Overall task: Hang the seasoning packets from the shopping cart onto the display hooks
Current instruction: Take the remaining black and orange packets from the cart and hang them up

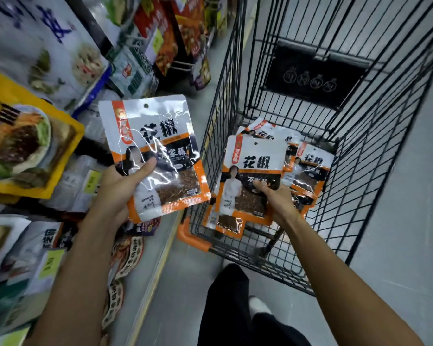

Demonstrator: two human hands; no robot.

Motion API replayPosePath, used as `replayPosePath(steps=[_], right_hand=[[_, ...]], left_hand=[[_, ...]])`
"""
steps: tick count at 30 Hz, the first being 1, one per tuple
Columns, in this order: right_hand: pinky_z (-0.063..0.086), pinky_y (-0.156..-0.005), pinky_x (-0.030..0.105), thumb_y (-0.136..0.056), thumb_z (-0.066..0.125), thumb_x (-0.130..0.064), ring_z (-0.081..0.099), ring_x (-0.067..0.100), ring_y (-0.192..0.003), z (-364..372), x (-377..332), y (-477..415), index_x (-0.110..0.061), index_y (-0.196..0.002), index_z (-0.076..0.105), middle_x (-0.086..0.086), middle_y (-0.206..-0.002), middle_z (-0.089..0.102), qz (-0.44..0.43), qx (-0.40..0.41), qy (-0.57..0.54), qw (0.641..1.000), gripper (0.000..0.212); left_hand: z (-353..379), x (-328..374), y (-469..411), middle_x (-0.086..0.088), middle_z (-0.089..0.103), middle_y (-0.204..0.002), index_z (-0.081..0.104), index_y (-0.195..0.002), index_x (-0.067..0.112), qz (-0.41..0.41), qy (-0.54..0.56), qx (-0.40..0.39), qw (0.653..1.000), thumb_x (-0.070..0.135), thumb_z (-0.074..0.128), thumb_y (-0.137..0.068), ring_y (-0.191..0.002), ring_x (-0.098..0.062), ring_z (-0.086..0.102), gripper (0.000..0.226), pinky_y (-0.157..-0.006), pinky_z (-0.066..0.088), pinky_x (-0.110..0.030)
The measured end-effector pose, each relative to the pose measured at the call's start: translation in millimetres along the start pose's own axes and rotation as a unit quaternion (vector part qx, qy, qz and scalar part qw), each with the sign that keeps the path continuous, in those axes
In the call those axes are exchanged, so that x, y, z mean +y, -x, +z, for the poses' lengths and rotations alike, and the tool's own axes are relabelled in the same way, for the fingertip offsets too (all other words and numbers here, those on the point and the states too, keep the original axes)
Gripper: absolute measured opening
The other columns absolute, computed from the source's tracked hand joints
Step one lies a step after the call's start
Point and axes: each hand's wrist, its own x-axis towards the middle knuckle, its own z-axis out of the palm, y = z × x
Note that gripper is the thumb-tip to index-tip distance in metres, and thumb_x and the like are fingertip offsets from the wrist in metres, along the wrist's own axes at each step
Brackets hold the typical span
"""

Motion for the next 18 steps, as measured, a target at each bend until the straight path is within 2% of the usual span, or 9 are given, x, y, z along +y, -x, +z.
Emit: replayPosePath(steps=[2, 3, 5, 7, 9, 11, 13, 15, 18], right_hand=[[0.057, -0.082, 0.042, -0.083, 0.074, -0.017, 0.069, 0.026, -0.091, -4, -25, 23, -0.013, -0.093, 0.063, 0.012, -0.098, 0.071, -0.028, -0.032, 0.009, 0.999, 0.015], [0.057, -0.080, 0.040, -0.082, 0.074, -0.018, 0.069, 0.024, -0.090, -5, -37, 36, -0.014, -0.092, 0.063, 0.012, -0.098, 0.071, -0.051, -0.046, 0.016, 0.998, 0.016], [0.059, -0.072, 0.035, -0.081, 0.075, -0.018, 0.071, 0.022, -0.086, -6, -58, 64, -0.013, -0.094, 0.064, 0.011, -0.097, 0.072, -0.095, -0.073, 0.035, 0.992, 0.018], [0.059, -0.078, 0.042, -0.081, 0.075, -0.018, 0.071, 0.030, -0.091, -4, -78, 95, -0.006, -0.099, 0.065, 0.016, -0.098, 0.072, -0.136, -0.110, 0.066, 0.982, 0.024], [0.058, -0.082, 0.048, -0.081, 0.075, -0.018, 0.071, 0.033, -0.091, 3, -96, 130, 0.002, -0.104, 0.065, 0.020, -0.100, 0.072, -0.175, -0.153, 0.094, 0.968, 0.031], [0.058, -0.067, 0.032, -0.080, 0.076, -0.018, 0.073, 0.016, -0.076, 13, -111, 167, -0.003, -0.095, 0.068, 0.007, -0.085, 0.075, -0.225, -0.190, 0.114, 0.949, 0.023], [0.052, -0.056, 0.019, -0.080, 0.077, -0.018, 0.069, 0.006, -0.064, 29, -120, 204, -0.009, -0.085, 0.069, -0.003, -0.073, 0.073, -0.270, -0.225, 0.128, 0.927, 0.013], [0.054, -0.060, 0.021, -0.079, 0.077, -0.019, 0.069, 0.010, -0.069, 47, -124, 240, -0.011, -0.084, 0.069, 0.001, -0.077, 0.073, -0.294, -0.261, 0.139, 0.909, 0.012], [0.053, -0.061, 0.021, -0.079, 0.077, -0.019, 0.070, 0.009, -0.069, 77, -123, 293, -0.010, -0.083, 0.070, 0.000, -0.077, 0.074, -0.330, -0.321, 0.159, 0.873, 0.012]], left_hand=[[-4, 10, 27, 0.015, 0.074, -0.087, 0.060, -0.101, 0.028, 0.029, 0.006, 0.027, 0.999, 0.028, 0.076, -0.061, -0.081, 0.000, 0.070, 0.043, -0.062, 0.056, -0.018], [-9, 14, 42, 0.015, 0.071, -0.091, 0.057, -0.103, 0.030, 0.037, 0.013, 0.045, 0.998, 0.030, 0.077, -0.060, -0.081, 0.001, 0.069, 0.048, -0.062, 0.056, -0.019], [-21, 22, 74, 0.009, 0.065, -0.108, 0.052, -0.116, 0.029, 0.050, 0.027, 0.077, 0.995, 0.034, 0.079, -0.058, -0.095, -0.006, 0.066, 0.065, -0.078, 0.056, -0.030], [-36, 29, 108, -0.003, 0.060, -0.126, 0.046, -0.134, 0.016, 0.057, 0.036, 0.104, 0.992, 0.034, 0.081, -0.059, -0.113, -0.021, 0.060, 0.084, -0.097, 0.049, -0.041], [-52, 39, 149, -0.008, 0.059, -0.129, 0.046, -0.135, 0.010, 0.075, 0.049, 0.132, 0.987, 0.035, 0.081, -0.058, -0.118, -0.024, 0.058, 0.088, -0.101, 0.045, -0.044], [-68, 48, 191, -0.006, 0.055, -0.135, 0.042, -0.137, 0.011, 0.099, 0.060, 0.157, 0.981, 0.037, 0.082, -0.059, -0.122, -0.019, 0.053, 0.092, -0.104, 0.041, -0.038], [-86, 58, 233, 0.003, 0.061, -0.125, 0.049, -0.131, 0.014, 0.132, 0.050, 0.190, 0.971, 0.036, 0.080, -0.060, -0.113, -0.009, 0.057, 0.080, -0.100, 0.043, -0.029], [-105, 68, 275, 0.011, 0.072, -0.104, 0.060, -0.119, 0.017, 0.160, 0.052, 0.220, 0.961, 0.032, 0.078, -0.062, -0.097, -0.004, 0.066, 0.061, -0.090, 0.053, -0.024], [-140, 75, 339, 0.006, 0.070, -0.109, 0.063, -0.112, 0.024, 0.175, 0.051, 0.287, 0.941, 0.037, 0.080, -0.060, -0.106, -0.015, 0.064, 0.056, -0.095, 0.050, -0.036]])
